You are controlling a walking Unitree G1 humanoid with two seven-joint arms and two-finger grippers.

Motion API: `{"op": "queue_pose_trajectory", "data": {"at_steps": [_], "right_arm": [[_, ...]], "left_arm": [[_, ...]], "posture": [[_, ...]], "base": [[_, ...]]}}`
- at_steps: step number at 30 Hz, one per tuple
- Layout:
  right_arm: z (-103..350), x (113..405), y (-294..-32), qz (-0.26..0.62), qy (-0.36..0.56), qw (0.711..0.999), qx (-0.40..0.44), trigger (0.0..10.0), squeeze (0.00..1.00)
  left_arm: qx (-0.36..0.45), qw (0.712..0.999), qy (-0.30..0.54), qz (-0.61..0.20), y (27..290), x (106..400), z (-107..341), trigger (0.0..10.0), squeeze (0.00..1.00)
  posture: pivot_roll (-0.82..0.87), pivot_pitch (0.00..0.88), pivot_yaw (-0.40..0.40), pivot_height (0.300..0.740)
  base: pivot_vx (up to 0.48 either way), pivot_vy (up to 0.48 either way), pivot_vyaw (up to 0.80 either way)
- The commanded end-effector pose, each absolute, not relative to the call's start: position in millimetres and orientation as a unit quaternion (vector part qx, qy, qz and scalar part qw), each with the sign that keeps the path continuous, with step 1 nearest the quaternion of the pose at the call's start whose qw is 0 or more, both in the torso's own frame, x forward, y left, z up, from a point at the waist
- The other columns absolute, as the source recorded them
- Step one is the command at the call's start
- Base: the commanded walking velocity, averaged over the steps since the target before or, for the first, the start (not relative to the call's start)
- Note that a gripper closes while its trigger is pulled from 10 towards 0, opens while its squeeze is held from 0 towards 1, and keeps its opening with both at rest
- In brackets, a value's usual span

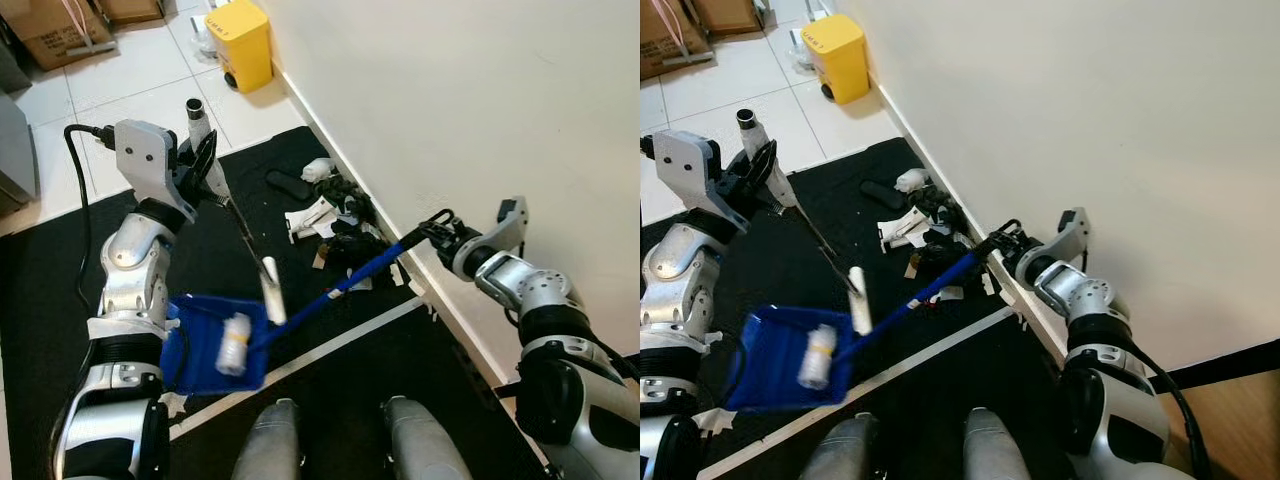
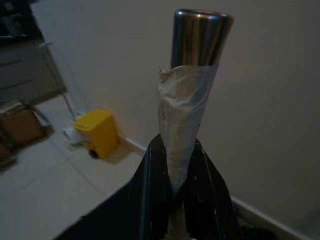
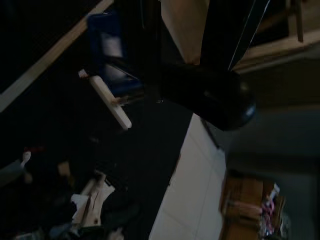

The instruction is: Sweep floor

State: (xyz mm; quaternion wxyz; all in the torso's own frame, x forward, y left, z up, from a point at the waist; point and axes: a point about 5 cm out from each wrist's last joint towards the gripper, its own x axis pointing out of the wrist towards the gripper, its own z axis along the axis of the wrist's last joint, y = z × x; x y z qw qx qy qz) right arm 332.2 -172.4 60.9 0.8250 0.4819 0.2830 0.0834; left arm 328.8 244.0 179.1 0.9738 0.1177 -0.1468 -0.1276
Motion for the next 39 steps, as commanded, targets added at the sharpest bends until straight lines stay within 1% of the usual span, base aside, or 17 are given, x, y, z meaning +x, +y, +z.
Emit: {"op": "queue_pose_trajectory", "data": {"at_steps": [1, 3, 4, 6, 7, 9, 12, 15, 20, 21, 24, 26, 29, 31, 32, 37, 39], "right_arm": [[58.2, 331.5, -180.9, 0.07, 0.272, 0.849, 0.447, 10.0, 0.0], [58.2, 331.5, -180.9, 0.07, 0.272, 0.849, 0.447, 10.0, 0.0], [56.4, 331.6, -184.3, 0.06, 0.269, 0.864, 0.421, 10.0, 0.0], [56.4, 331.6, -184.3, 0.06, 0.269, 0.864, 0.421, 10.0, 0.0], [55.7, 332.2, -188.4, 0.048, 0.261, 0.875, 0.405, 10.0, 0.0], [56.9, 333.5, -192.5, 0.039, 0.25, 0.884, 0.393, 10.0, 0.0], [60.7, 336.4, -195.7, 0.04, 0.237, 0.899, 0.365, 10.0, 0.0], [59.6, 336.4, -193.9, 0.046, 0.238, 0.904, 0.352, 10.0, 0.0], [57.1, 335.7, -192.0, 0.048, 0.239, 0.908, 0.34, 10.0, 0.0], [55.6, 335.1, -192.7, 0.043, 0.239, 0.912, 0.33, 10.0, 0.0], [54.4, 334.8, -195.3, 0.032, 0.235, 0.914, 0.33, 10.0, 0.0], [55.6, 335.6, -200.6, 0.018, 0.225, 0.922, 0.314, 10.0, 0.0], [57.7, 336.9, -203.5, 0.011, 0.216, 0.929, 0.301, 10.0, 0.0], [68.6, 342.5, -211.0, 0.002, 0.182, 0.945, 0.271, 10.0, 0.0], [68.6, 342.5, -211.0, 0.002, 0.182, 0.945, 0.271, 10.0, 0.0], [87.9, 350.7, -219.0, 0.009, 0.144, 0.96, 0.241, 10.0, 0.0], [90.0, 351.5, -219.2, 0.012, 0.141, 0.96, 0.24, 10.0, 0.0]], "left_arm": [[0.144, 0.97, -0.143, -0.136, 260.1, 327.9, 193.0, 10.0, 0.0], [0.144, 0.97, -0.143, -0.136, 260.1, 327.9, 193.0, 10.0, 0.0], [0.139, 0.97, -0.134, -0.149, 265.5, 327.6, 198.8, 10.0, 0.0], [0.139, 0.97, -0.134, -0.149, 265.5, 327.6, 198.8, 10.0, 0.0], [0.141, 0.968, -0.123, -0.17, 270.5, 326.1, 204.8, 10.0, 0.0], [0.156, 0.965, -0.119, -0.174, 278.3, 325.0, 214.5, 10.0, 0.0], [0.179, 0.964, -0.177, -0.082, 301.1, 326.9, 244.3, 10.0, 0.0], [0.173, 0.962, -0.201, -0.059, 304.6, 327.3, 251.0, 10.0, 0.0], [0.149, 0.963, -0.216, -0.06, 304.6, 327.8, 255.3, 10.0, 0.0], [0.131, 0.967, -0.206, -0.077, 303.8, 329.3, 255.1, 10.0, 0.0], [0.135, 0.967, -0.181, -0.117, 299.1, 330.5, 250.9, 10.0, 0.0], [0.136, 0.963, -0.137, -0.189, 280.5, 327.6, 228.2, 10.0, 0.0], [0.135, 0.961, -0.127, -0.203, 273.6, 326.6, 219.5, 10.0, 0.0], [0.127, 0.96, -0.115, -0.224, 251.8, 324.8, 197.0, 10.0, 0.0], [0.127, 0.96, -0.115, -0.224, 251.8, 324.8, 197.0, 10.0, 0.0], [0.103, 0.952, -0.091, -0.272, 217.2, 317.0, 169.6, 10.0, 0.0], [0.099, 0.951, -0.087, -0.281, 213.7, 315.3, 167.3, 10.0, 0.0]], "posture": [[0.04, 0.054, 0.008, 0.74], [0.04, 0.054, 0.008, 0.74], [0.04, 0.053, 0.008, 0.74], [0.04, 0.053, 0.008, 0.74], [0.05, 0.049, 0.007, 0.74], [0.05, 0.046, 0.004, 0.74], [0.05, 0.039, 0.002, 0.74], [0.05, 0.037, 0.002, 0.74], [0.05, 0.038, 0.004, 0.74], [0.05, 0.038, 0.006, 0.74], [0.06, 0.039, 0.006, 0.74], [0.06, 0.038, 0.008, 0.74], [0.06, 0.038, 0.007, 0.74], [0.05, 0.039, 0.004, 0.74], [0.05, 0.039, 0.004, 0.74], [0.04, 0.04, 0.005, 0.74], [0.04, 0.04, 0.005, 0.74]], "base": [[0.0, 0.0, 0.0], [0.0, 0.0, 0.0], [0.0, 0.0, 0.0], [0.0, 0.0, 0.0], [0.0, 0.0, 0.0], [0.0, 0.0, 0.0], [0.0, 0.0, 0.0], [0.0, 0.0, 0.0], [0.0, 0.0, 0.0], [0.0, 0.0, 0.0], [0.0, 0.0, 0.0], [0.0, 0.0, 0.0], [0.0, 0.0, 0.0], [0.0, 0.0, 0.0], [0.0, 0.0, 0.0], [0.0, 0.0, 0.0], [0.0, 0.0, 0.0]]}}
